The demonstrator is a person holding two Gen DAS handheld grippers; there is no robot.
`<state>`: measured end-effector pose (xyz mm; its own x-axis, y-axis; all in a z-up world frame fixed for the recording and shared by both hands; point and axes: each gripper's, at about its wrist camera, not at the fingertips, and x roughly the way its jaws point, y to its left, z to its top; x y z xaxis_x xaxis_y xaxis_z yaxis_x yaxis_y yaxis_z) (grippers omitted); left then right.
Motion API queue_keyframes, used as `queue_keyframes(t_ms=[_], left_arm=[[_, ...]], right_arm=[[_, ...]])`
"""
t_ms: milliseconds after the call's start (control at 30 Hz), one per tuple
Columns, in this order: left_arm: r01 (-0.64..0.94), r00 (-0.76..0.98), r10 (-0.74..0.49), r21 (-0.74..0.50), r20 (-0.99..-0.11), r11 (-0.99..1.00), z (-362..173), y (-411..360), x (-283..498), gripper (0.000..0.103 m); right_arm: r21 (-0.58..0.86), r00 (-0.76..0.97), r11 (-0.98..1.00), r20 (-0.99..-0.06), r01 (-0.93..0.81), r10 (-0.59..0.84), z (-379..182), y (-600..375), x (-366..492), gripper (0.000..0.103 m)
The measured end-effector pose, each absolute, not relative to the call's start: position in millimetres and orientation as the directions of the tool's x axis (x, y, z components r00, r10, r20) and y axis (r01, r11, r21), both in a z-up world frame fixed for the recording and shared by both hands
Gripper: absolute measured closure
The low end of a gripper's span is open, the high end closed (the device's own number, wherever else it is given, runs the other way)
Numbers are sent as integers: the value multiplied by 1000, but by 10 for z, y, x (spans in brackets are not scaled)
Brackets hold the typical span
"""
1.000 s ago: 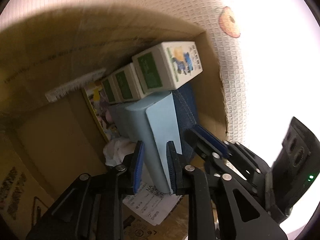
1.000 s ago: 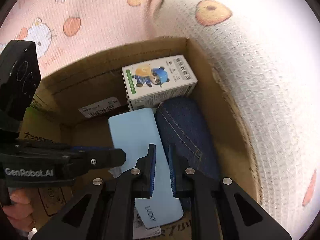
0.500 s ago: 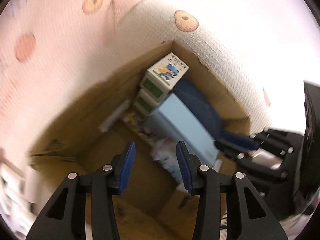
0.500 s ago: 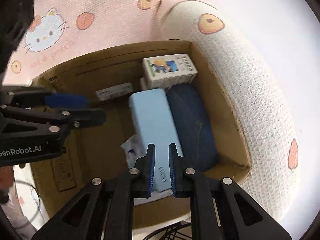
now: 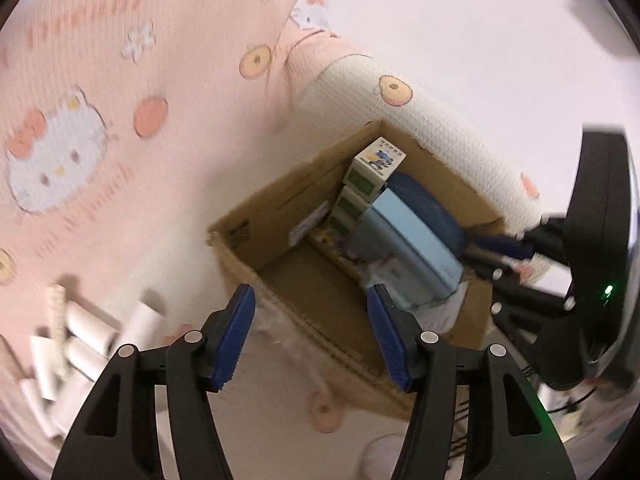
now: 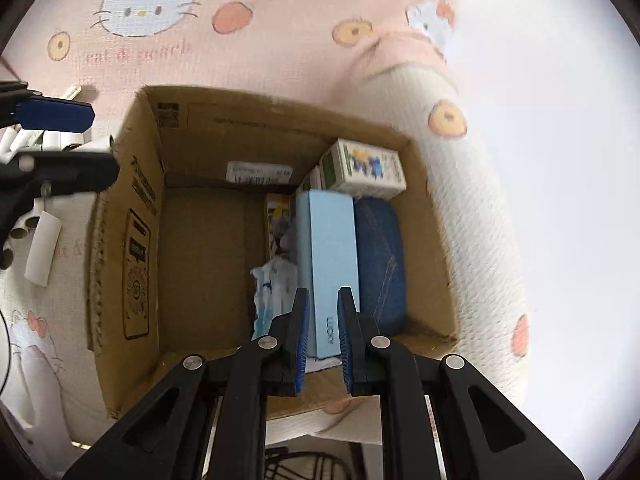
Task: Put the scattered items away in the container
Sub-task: 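Raise both grippers up out of the box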
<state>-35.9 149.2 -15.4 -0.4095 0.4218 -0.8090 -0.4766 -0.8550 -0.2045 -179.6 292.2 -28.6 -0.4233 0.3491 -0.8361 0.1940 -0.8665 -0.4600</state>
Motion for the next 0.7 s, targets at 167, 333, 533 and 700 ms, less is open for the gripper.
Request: queue_keyframes(t_ms=[167, 333, 533, 700], left_arm=[[-450, -497, 343, -101, -797, -887, -78, 1487, -107, 40], [-381, -526, 273, -64, -805, -922, -33, 1436, 18, 37], [-417, -560, 212, 51, -801, -908, 34, 1600, 206, 31], [-416, -583, 175, 107, -793, -903, 8, 1692, 240, 31]], right_arm=[[-435, -412, -866, -856, 245, 313, -287, 2738, -1710, 93], [-296, -345, -941, -911, 167, 225, -324, 2829, -1623, 92], [-314, -370, -933, -899, 174, 233, -262, 2761, -1510, 78], [-308, -421, -936, -882, 172, 213, -211, 2723, -1505, 45]])
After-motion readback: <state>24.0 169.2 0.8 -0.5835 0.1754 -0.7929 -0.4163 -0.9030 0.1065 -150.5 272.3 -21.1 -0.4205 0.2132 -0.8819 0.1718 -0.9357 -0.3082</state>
